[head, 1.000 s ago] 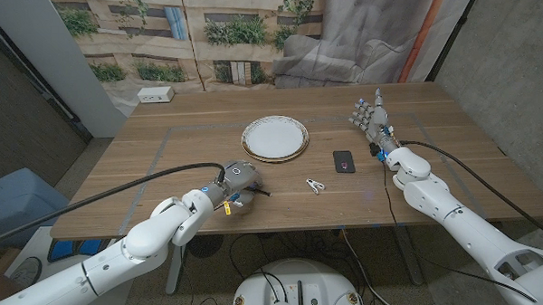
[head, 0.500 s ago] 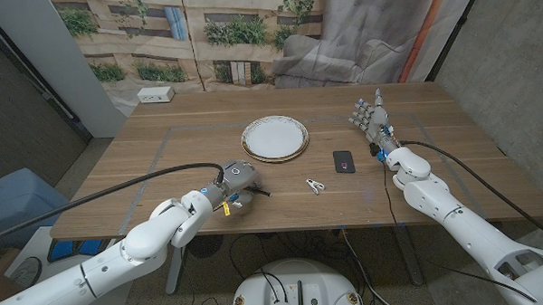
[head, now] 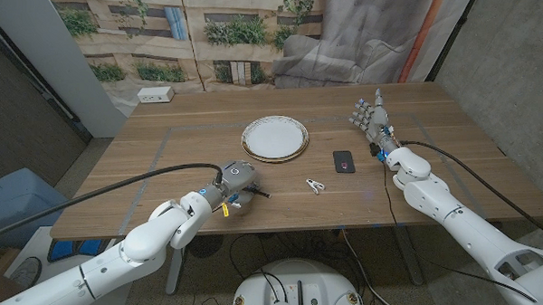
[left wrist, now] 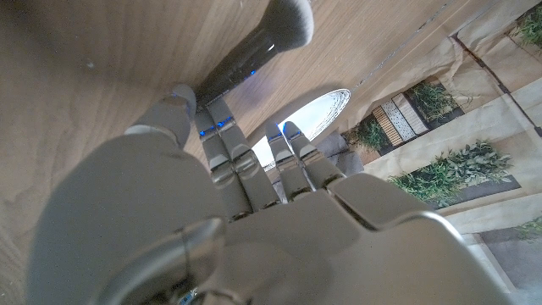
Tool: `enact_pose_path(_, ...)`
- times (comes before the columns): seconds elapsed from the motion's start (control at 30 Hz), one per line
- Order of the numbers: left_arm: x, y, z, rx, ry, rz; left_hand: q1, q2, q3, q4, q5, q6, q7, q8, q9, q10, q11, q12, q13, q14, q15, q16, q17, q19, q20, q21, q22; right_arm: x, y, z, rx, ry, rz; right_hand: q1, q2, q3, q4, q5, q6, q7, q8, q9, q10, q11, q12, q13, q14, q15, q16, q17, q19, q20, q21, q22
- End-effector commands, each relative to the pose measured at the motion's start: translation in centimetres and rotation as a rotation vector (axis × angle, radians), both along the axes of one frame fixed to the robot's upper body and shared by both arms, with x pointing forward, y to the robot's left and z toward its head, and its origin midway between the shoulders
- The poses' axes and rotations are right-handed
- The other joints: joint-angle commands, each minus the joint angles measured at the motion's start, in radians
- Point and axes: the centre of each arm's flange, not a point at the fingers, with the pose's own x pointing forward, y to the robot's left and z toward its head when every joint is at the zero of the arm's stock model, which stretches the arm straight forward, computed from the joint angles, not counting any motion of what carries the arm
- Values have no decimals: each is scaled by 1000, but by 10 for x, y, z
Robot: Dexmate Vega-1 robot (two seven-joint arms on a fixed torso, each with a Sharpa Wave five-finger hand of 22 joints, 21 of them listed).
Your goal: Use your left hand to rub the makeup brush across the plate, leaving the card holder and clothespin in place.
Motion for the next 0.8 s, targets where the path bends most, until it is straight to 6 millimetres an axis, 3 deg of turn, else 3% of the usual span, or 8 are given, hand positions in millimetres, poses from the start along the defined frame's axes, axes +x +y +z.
enact_pose_path(0.03,3,4,-5,-2,-3,-11,25,2,-8,0,-3,66,-29,14,15,31,1,6,4,21,-151,0,6,16,-7,10,3,0,0,0,0,0,0,2,101,2,7,7,-9,0,5,3,-8,1,7,2,0,8,4,3,0,7,6,6)
enact_pose_path(0.43,4,9,-6,-7,-16,-25,63,15,-23,-1,-5,129,-25,20,15,108,0,18,8,52,-163,2,8,32,-14,9,3,0,0,0,0,0,0,2,101,2,7,7,-8,0,5,3,-8,1,7,2,-1,8,4,3,0,6,7,6)
enact_pose_path(0.8,-1,9,5,-12,-55,-61,91,15,-37,-2,-10,167,-13,17,9,159,0,23,9,82,-168,6,10,39,-22,8,3,0,0,0,0,0,0,2,101,2,7,7,-8,1,5,3,-7,4,7,2,-1,8,4,3,0,6,7,6)
